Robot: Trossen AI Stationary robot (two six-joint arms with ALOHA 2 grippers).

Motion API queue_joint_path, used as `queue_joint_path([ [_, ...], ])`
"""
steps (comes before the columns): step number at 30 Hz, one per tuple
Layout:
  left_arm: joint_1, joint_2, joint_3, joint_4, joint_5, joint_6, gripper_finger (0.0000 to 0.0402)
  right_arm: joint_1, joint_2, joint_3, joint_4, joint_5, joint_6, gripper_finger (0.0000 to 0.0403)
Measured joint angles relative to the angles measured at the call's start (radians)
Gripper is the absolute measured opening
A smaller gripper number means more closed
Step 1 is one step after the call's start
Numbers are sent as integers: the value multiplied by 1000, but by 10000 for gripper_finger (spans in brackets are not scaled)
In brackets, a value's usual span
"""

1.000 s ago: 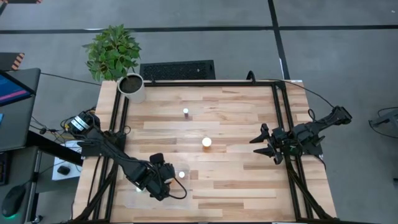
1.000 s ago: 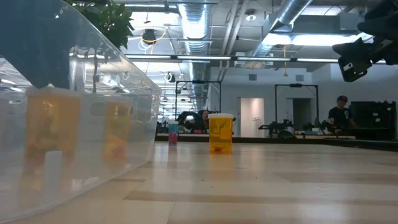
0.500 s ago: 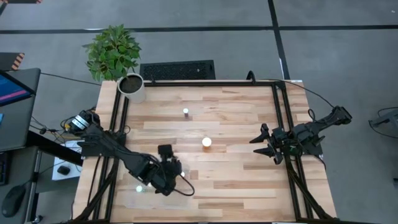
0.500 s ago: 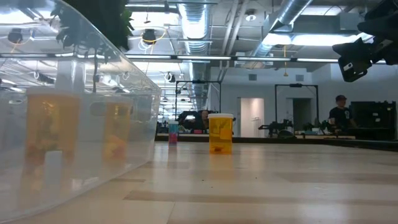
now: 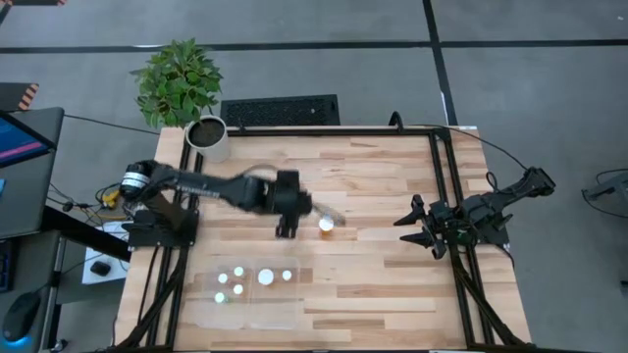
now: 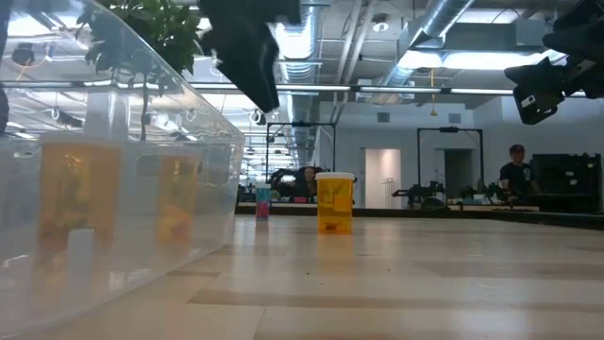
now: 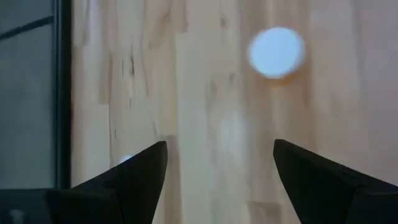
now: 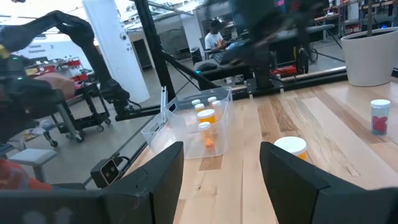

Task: Pick and place medicine bottles into bin by pill shape (circle, oval)
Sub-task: Put the small blue capsule bottle into the right transparent bin

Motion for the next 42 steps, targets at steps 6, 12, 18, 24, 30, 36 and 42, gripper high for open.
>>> queue_joint_path([
  [6, 230, 0, -34, 52, 197, 138, 288, 0, 0, 0, 0, 0, -2, 226],
  [12, 432, 1, -52, 118, 374, 205, 288, 0, 0, 0, 0, 0, -5, 226],
  [18, 518, 8, -53, 166, 459, 259, 288, 0, 0, 0, 0, 0, -9, 226],
  [24, 524, 75, -53, 160, 503, 268, 288, 0, 0, 0, 0, 0, -10, 226],
  [30, 530, 136, -54, 157, 493, 276, 288, 0, 0, 0, 0, 0, -9, 226],
  [36, 541, 141, -54, 153, 468, 293, 288, 0, 0, 0, 0, 0, -8, 226],
  [42, 562, 169, -53, 145, 482, 292, 288, 0, 0, 0, 0, 0, -8, 226],
])
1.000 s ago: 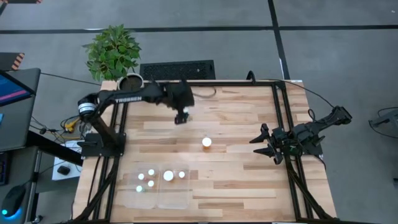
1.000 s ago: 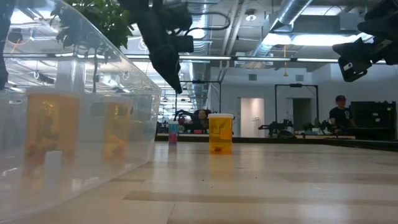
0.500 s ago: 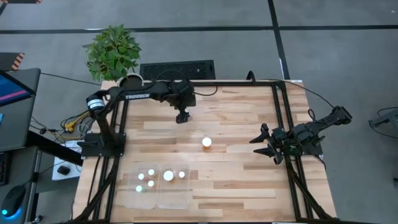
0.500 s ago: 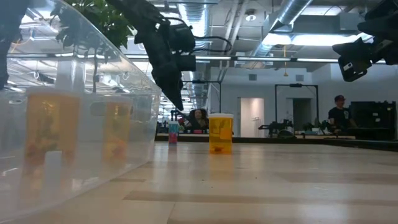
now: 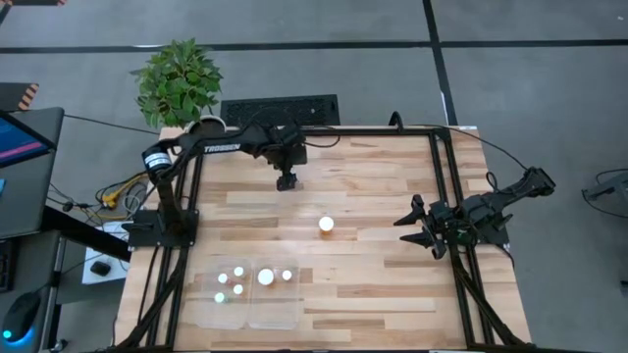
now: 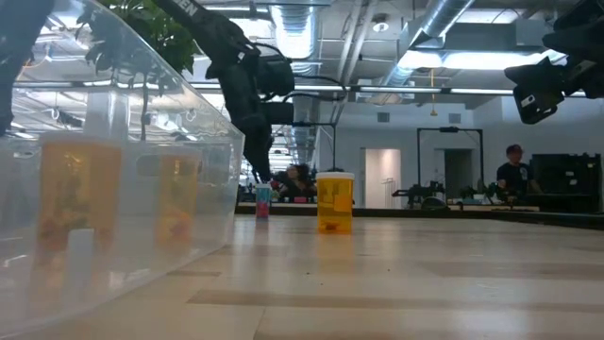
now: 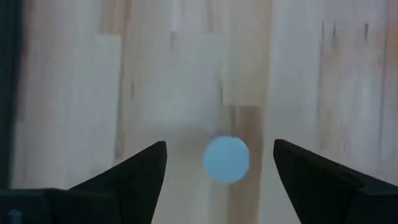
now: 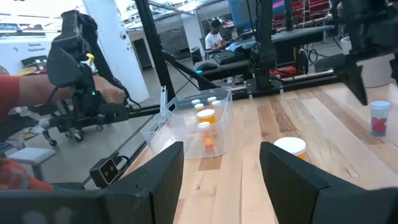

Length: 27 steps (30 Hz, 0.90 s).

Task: Pick and place medicine bottles into bin by pill shape (circle, oval)
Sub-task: Put the small blue capsule bottle into the right transparent bin

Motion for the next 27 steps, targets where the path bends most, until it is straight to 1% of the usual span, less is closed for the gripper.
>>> queue_joint_path([
  [2, -1, 11, 0, -24, 2, 0, 288, 0, 0, 0, 0, 0, 0, 226],
  [8, -1, 18, 0, 5, -11, 4, 288, 0, 0, 0, 0, 0, 0, 226],
  [18, -1, 18, 0, -5, -12, 3, 288, 0, 0, 0, 0, 0, 0, 226],
  [21, -1, 25, 0, -4, -13, 0, 278, 0, 0, 0, 0, 0, 1, 226],
  [27, -1, 65, 0, -22, -36, 3, 243, 0, 0, 0, 0, 0, 1, 226],
])
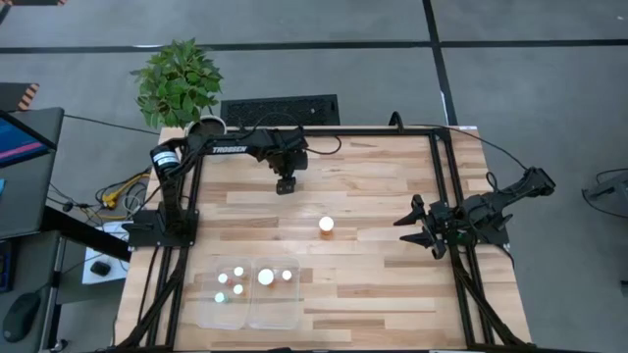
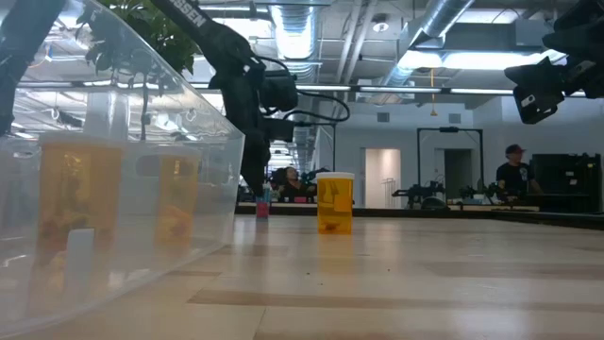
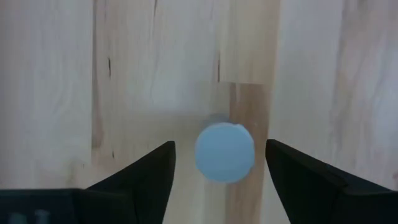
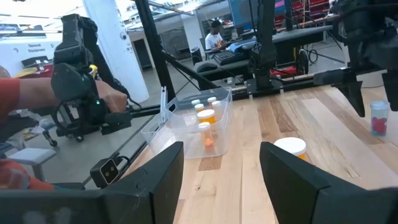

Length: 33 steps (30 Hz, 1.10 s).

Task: Pick and place medicine bottles into bin by pill shape (circle, oval)
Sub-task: Put the small blue capsule bottle into the right transparent bin

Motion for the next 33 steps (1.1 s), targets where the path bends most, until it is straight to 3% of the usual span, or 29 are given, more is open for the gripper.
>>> queue_joint_path([
  [19, 0, 8, 11, 10, -12, -23, 218, 0, 0, 0, 0, 0, 0, 226],
  [33, -1, 8, 11, 11, -38, -30, 131, 0, 0, 0, 0, 0, 0, 226],
])
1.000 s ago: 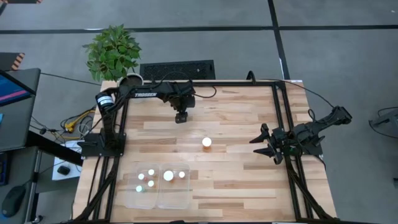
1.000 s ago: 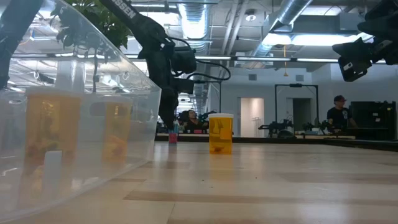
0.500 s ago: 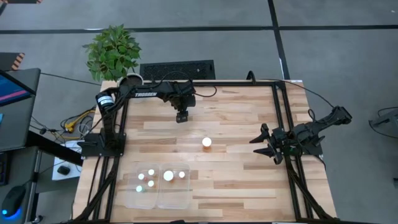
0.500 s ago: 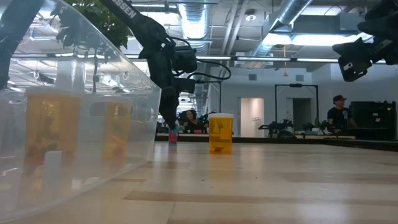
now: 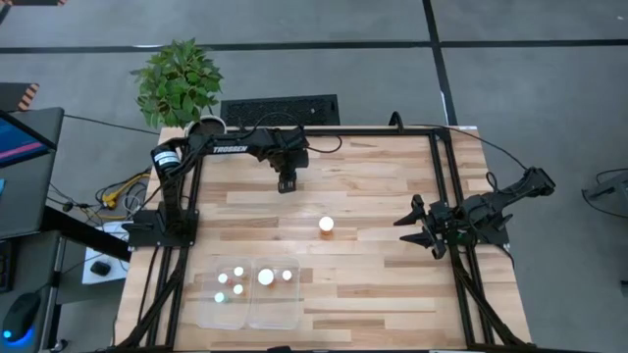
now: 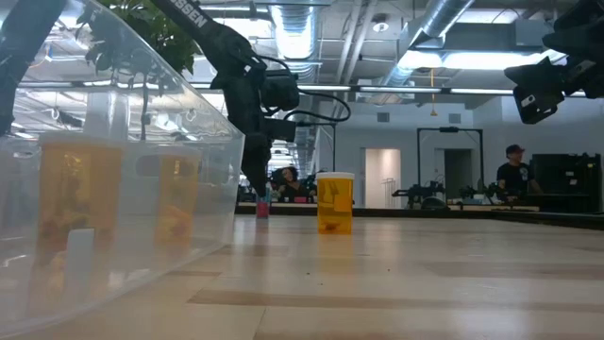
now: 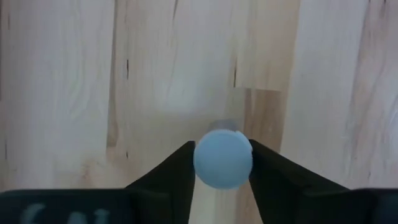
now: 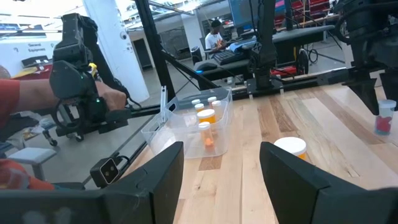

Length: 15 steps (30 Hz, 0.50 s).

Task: Pick and place medicine bottles into bin by pill shape (circle, oval)
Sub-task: Put the small blue capsule bottle into the right transparent bin

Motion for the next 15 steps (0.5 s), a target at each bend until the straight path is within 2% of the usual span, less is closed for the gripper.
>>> queue_joint_path([
  [6, -6, 0, 0, 0, -1, -11, 108, 0, 0, 0, 0, 0, 0, 226],
  [15, -63, -56, 0, -5, -8, -52, 115, 0, 0, 0, 0, 0, 0, 226],
])
